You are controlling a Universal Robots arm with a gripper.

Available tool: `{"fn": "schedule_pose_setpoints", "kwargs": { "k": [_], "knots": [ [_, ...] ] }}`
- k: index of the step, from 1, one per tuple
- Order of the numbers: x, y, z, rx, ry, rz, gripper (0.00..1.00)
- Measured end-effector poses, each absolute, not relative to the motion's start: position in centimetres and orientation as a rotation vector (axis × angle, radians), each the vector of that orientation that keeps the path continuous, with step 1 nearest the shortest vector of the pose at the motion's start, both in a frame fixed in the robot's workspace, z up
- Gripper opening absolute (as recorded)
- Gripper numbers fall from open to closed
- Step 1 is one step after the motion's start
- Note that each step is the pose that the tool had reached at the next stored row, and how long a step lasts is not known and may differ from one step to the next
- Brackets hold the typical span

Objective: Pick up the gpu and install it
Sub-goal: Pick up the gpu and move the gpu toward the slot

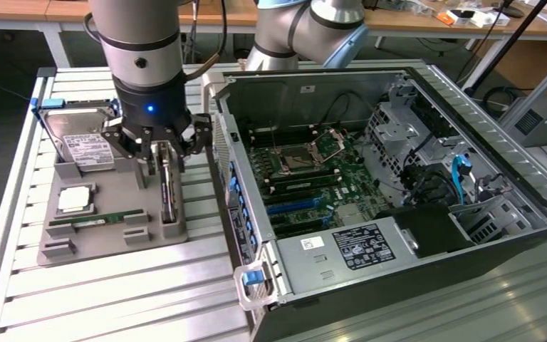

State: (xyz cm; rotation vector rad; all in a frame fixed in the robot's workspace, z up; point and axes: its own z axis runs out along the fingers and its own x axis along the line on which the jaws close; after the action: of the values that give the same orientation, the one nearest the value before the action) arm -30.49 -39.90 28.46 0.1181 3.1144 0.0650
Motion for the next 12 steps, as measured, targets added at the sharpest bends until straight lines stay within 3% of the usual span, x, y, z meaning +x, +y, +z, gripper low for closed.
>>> {"fn": "schedule_pose_setpoints", "kwargs": {
  "k": [12],
  "knots": [
    [-30.38,-39.9,27.72,0.118,3.114,0.065,0.48]
  ]
}}
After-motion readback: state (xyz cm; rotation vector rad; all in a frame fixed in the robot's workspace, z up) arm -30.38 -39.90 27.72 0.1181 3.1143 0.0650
